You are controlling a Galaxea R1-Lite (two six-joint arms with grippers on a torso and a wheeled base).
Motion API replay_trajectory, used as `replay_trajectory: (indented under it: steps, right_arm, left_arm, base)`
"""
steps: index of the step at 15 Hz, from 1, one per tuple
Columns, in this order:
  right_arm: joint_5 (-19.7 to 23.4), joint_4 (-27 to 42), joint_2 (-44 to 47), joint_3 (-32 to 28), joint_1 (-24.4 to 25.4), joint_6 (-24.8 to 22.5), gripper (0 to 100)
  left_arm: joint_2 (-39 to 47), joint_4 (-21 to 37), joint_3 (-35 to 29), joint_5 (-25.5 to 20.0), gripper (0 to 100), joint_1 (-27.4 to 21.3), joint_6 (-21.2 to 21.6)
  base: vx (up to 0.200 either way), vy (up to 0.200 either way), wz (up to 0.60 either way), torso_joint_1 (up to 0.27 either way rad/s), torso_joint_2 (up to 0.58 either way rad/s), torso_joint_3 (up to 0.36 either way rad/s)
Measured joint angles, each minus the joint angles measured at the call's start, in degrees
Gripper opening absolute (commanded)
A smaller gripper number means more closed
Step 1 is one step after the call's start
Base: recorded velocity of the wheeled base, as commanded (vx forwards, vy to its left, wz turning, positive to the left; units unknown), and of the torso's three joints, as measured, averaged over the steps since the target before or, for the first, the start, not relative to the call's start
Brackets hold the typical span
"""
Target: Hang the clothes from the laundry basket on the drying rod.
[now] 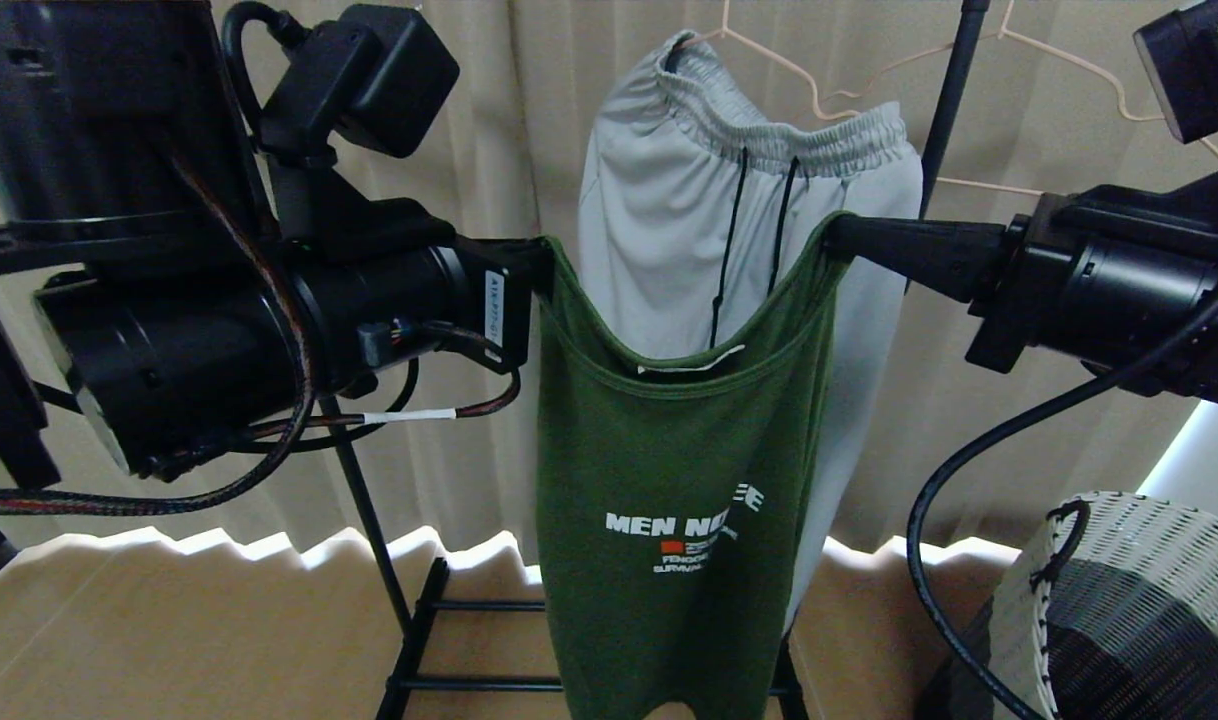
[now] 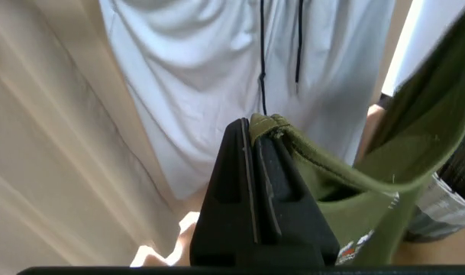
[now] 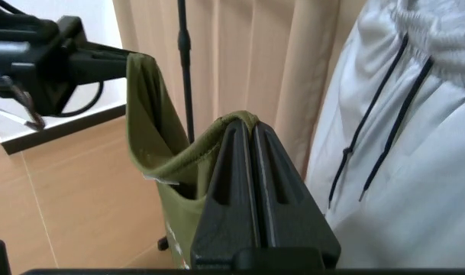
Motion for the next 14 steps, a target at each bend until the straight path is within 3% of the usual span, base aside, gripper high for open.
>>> replay_trajectory:
  steps: [2, 3, 7, 14]
  right_arm:
    - [0.0, 0.0, 0.3, -0.1, 0.0, 0.0, 0]
    - [0.0, 0.0, 0.3, -0.1, 0.0, -0.1, 100]
    - [-0.5, 0.1, -0.5, 2.2, -0.3, -0.4, 100]
    - [1.1, 0.1, -14.8, 17.7, -0.7, -1.1, 100]
  left_arm:
    - [0.1, 0.0, -0.2, 0.0, 0, 0.1, 0.1]
    - [0.1, 0.0, -0.2, 0.1, 0, 0.2, 0.1]
    - [-0.5, 0.0, 0.9, 0.7, 0, 1.1, 0.0]
    - [-6.3, 0.8, 8.6, 1.1, 0, 11.6, 0.2]
  base:
    - [0.0, 0.0, 0.0, 0.0, 0.0, 0.0]
    - [0.0, 0.0, 0.0, 0.0, 0.0, 0.0]
    - [0.0, 0.0, 0.0, 0.0, 0.0, 0.0]
    - [0.0, 0.0, 0.0, 0.0, 0.0, 0.0]
